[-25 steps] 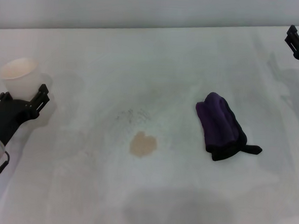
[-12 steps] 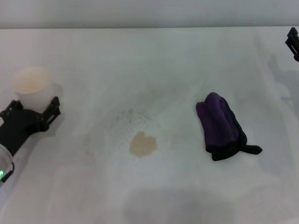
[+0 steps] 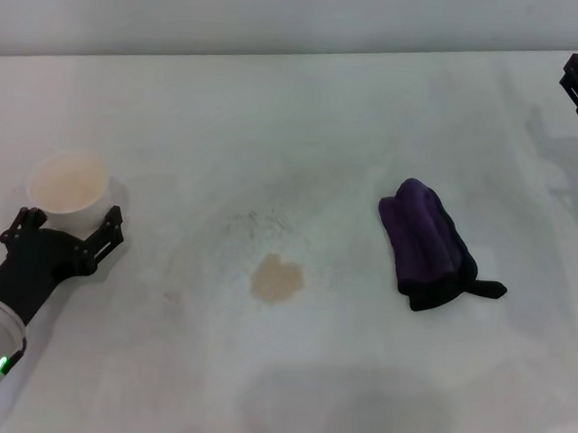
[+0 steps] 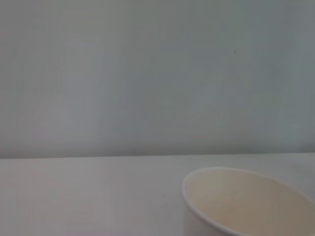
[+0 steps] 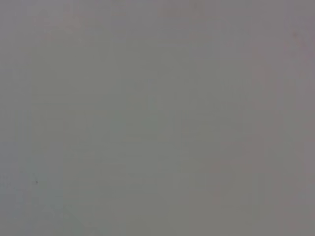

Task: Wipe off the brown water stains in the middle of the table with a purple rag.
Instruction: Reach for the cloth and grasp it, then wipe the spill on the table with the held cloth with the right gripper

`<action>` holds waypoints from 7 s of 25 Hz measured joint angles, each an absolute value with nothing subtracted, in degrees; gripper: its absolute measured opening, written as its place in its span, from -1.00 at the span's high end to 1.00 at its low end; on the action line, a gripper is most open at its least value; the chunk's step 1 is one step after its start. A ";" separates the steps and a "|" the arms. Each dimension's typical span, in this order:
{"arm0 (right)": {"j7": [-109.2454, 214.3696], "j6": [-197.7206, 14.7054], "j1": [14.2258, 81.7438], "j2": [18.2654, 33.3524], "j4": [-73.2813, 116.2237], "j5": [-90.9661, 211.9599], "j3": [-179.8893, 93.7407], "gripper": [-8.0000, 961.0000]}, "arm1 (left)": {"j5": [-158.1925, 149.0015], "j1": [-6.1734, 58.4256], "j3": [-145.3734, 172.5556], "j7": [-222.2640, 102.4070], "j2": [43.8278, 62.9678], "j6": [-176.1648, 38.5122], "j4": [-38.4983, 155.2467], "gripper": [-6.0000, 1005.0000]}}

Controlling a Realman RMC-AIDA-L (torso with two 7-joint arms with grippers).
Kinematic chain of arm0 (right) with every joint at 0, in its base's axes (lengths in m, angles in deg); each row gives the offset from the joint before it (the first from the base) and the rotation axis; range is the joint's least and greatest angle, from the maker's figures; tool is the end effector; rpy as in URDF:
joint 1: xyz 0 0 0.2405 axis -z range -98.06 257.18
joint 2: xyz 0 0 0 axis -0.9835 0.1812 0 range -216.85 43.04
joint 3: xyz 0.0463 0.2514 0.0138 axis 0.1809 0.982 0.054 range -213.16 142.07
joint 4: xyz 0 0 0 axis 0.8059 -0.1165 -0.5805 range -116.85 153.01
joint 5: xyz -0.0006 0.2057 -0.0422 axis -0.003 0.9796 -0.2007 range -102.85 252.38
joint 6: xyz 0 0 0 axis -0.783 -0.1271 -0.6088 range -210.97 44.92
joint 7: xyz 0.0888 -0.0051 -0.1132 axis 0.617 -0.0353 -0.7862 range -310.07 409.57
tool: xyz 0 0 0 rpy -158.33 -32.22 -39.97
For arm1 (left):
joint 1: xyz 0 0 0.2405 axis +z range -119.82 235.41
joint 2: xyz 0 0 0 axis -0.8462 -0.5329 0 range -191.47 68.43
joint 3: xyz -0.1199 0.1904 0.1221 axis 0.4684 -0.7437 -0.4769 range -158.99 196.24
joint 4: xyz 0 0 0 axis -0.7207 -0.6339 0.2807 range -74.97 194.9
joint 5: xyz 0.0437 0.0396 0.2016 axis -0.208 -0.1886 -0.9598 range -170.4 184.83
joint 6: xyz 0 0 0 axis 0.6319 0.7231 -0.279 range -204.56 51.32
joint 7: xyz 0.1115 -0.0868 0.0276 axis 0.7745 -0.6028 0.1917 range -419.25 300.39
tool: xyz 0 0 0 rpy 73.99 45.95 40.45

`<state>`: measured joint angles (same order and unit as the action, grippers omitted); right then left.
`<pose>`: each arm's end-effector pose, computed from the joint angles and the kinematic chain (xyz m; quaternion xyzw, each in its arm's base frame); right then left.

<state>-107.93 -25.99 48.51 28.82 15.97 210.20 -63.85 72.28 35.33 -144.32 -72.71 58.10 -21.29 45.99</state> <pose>0.3752 0.3547 0.0266 -0.6223 0.3637 0.2798 0.6342 -0.3335 0.2867 -0.0915 -0.7814 -0.3272 -0.2355 0.4764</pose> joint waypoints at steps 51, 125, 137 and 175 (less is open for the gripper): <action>-54.61 -40.00 50.18 27.96 50.99 178.99 -106.05 -0.74 | 75.89 47.74 -129.93 -81.15 57.69 12.41 49.95 -0.77; 25.19 -9.07 49.54 28.59 88.23 102.52 -127.93 0.01 | 81.08 37.58 -129.29 -75.26 57.83 -4.86 53.55 -0.77; 25.27 -8.89 48.20 28.66 87.91 103.16 -127.90 0.64 | 81.22 37.41 -129.30 -75.26 57.63 -4.85 53.71 -0.77; 5.55 -29.25 38.29 29.16 70.89 137.07 -149.50 0.81 | 81.22 35.47 -129.29 -75.26 57.57 -5.82 54.07 -0.77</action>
<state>5.55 -29.25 38.29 29.16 70.89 137.07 -149.50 81.22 35.47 -129.29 -75.26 57.57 -5.82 54.07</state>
